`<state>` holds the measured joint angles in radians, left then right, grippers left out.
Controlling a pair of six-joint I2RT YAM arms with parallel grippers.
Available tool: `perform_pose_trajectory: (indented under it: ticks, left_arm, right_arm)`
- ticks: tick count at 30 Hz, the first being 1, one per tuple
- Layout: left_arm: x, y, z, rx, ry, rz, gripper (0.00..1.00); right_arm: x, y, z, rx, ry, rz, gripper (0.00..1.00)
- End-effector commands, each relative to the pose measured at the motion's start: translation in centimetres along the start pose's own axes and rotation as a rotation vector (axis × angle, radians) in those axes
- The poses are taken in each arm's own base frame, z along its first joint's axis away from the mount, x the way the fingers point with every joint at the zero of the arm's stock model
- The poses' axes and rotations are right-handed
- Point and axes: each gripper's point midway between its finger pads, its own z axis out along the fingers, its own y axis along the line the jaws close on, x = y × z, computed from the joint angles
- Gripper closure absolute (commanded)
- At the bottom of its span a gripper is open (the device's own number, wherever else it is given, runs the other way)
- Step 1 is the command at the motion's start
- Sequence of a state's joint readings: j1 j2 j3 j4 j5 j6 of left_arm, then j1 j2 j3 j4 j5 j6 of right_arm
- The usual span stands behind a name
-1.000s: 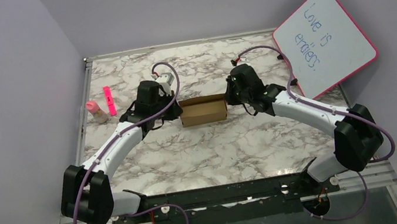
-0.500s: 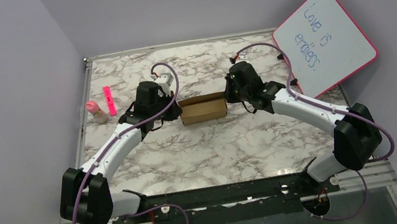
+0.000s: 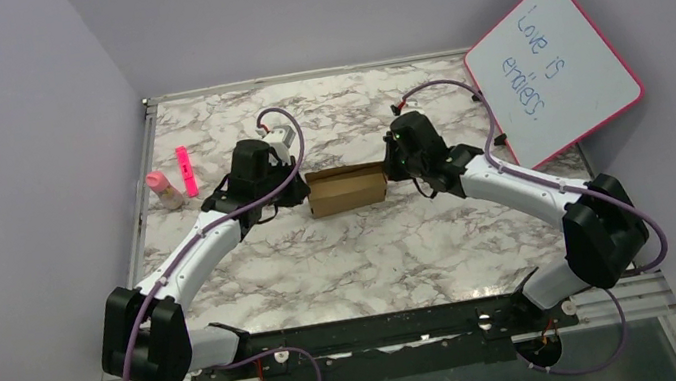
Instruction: Fold the paper box
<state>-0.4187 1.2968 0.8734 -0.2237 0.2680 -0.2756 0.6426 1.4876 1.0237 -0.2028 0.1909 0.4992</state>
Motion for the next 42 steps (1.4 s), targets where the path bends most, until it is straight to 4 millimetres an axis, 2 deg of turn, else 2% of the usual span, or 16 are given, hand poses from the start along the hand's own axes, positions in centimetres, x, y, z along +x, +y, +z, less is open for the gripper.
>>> perform_pose_trajectory:
  ticks: [1, 10, 19, 24, 26, 30, 34, 38, 42]
  left_arm:
    - [-0.8, 0.0, -0.6, -0.012, -0.031, 0.020, 1.00]
    - [-1.5, 0.4, -1.0, -0.046, -0.033, 0.047, 1.00]
    - [-0.4, 0.5, -0.5, -0.038, -0.009, 0.022, 1.00]
    - [-1.4, 0.5, -1.5, -0.039, -0.041, 0.024, 0.99]
    - [-1.9, 0.4, -2.2, -0.021, -0.056, 0.009, 0.96]
    - [-3.0, 0.4, -3.2, 0.006, -0.103, -0.039, 0.86]
    - [-4.3, -0.2, -3.7, 0.054, -0.179, -0.122, 0.66]
    - [-5.0, 0.0, -3.5, 0.071, -0.263, -0.261, 0.49]
    - [-5.3, 0.5, -3.4, 0.091, -0.359, -0.421, 0.40]
  right_arm:
    - [1.6, -0.4, 0.6, 0.018, 0.036, -0.010, 0.92]
    - [2.1, -0.4, 0.8, 0.008, 0.047, -0.019, 0.92]
    - [2.4, -0.2, 0.8, -0.010, 0.054, -0.031, 0.92]
    - [1.8, -0.2, 0.4, -0.009, 0.038, -0.042, 0.85]
    - [1.3, -0.1, 0.0, -0.013, 0.022, -0.044, 0.78]
    - [0.0, 0.2, -0.9, -0.029, -0.024, -0.042, 0.67]
    - [-1.5, 0.8, -1.9, -0.060, -0.081, -0.023, 0.59]
    - [-2.3, 0.8, -2.0, -0.060, -0.122, 0.012, 0.56]
    - [-3.0, 1.1, -2.0, -0.074, -0.147, 0.051, 0.50]
